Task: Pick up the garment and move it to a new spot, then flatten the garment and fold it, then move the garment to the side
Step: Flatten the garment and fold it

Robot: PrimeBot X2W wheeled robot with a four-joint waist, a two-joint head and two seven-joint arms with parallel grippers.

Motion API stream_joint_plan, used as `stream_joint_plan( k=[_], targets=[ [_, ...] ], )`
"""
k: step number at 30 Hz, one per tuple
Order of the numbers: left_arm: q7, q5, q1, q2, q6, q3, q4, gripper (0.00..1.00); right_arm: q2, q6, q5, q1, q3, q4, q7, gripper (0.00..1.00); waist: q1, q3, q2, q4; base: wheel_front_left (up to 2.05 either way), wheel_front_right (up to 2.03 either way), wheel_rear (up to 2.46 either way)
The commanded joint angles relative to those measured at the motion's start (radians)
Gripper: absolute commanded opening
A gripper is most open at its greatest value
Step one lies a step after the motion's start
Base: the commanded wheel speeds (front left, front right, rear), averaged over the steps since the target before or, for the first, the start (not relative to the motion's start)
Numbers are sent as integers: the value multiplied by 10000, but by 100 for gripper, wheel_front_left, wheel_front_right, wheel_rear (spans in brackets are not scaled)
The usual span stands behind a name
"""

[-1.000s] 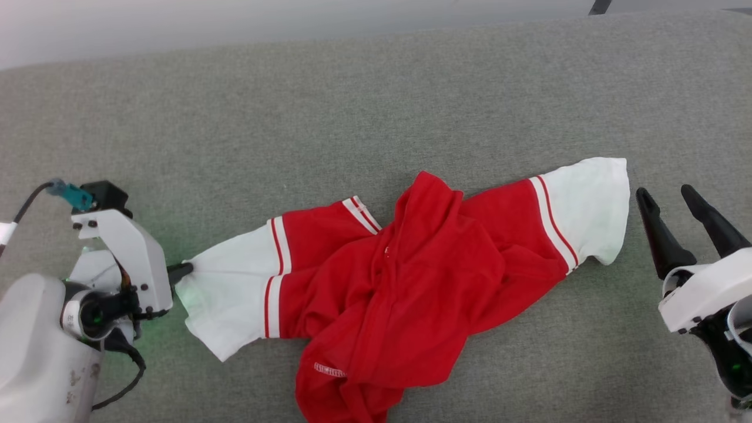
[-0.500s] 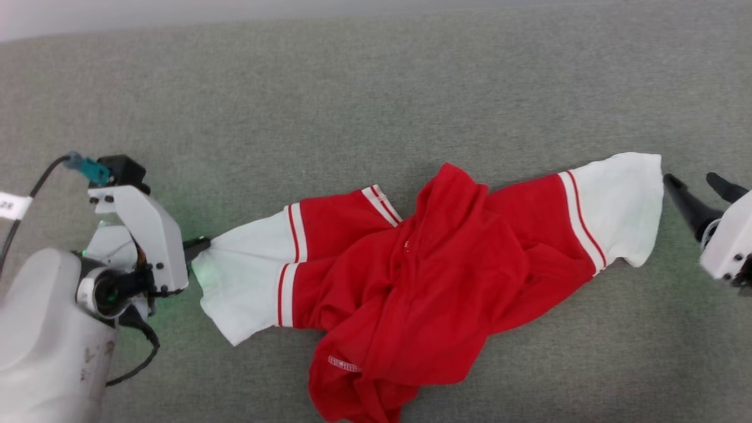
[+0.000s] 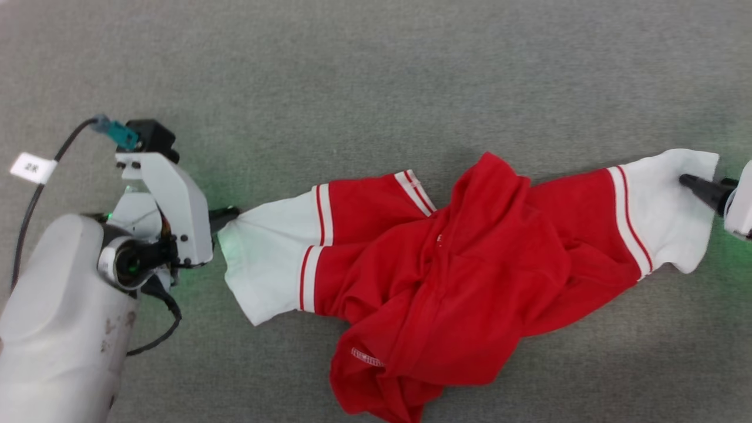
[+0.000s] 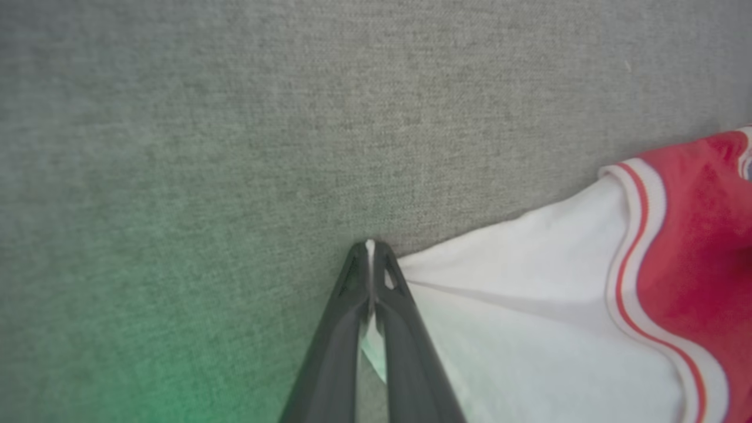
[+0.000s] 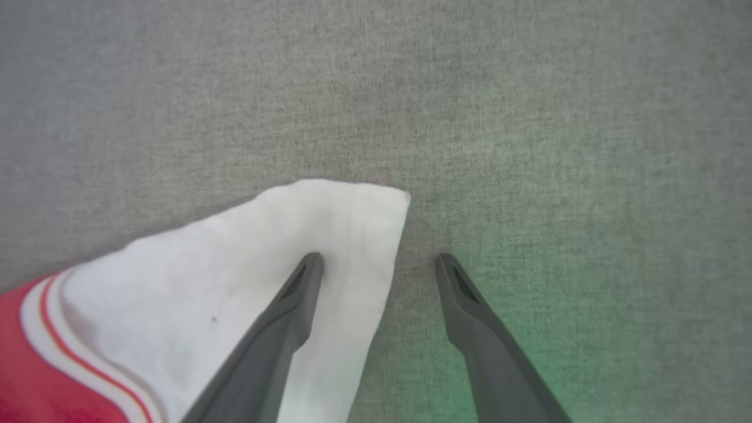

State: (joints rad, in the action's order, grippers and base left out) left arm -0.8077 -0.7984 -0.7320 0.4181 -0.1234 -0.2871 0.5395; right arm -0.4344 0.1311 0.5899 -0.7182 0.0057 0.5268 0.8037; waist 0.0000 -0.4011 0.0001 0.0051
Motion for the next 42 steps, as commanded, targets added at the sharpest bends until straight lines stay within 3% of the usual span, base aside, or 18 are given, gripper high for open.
stream_joint_plan(
  k=[1,4,6,16,30,42],
  targets=[
    [7,139,338,-242,102,-274,487,0,136,-7,-23,-103,70,299,141,100,0,-179,-1,157,0,0,0],
    [5,127,177,-262,77,-359,624,0,274,-7,-148,-389,74,1112,388,100,0,-268,-1,230,0,0,0],
    [-1,98,54,-280,79,-400,722,0,328,-7,-288,-576,208,1509,477,0,0,-295,-1,254,0,0,0],
    [-115,-35,-230,-159,27,-570,1189,0,383,0,-66,-1199,630,2060,327,0,0,-15,-1,205,0,0,0],
    [-750,88,-1332,352,127,-606,585,0,-11,-2,676,-1972,1141,714,-746,0,0,1186,-1,157,0,0,0],
    [-534,721,-3209,504,102,-895,111,0,407,-2,-6,-3585,1632,293,-2727,0,0,2407,-1,210,0,0,0]
  ],
)
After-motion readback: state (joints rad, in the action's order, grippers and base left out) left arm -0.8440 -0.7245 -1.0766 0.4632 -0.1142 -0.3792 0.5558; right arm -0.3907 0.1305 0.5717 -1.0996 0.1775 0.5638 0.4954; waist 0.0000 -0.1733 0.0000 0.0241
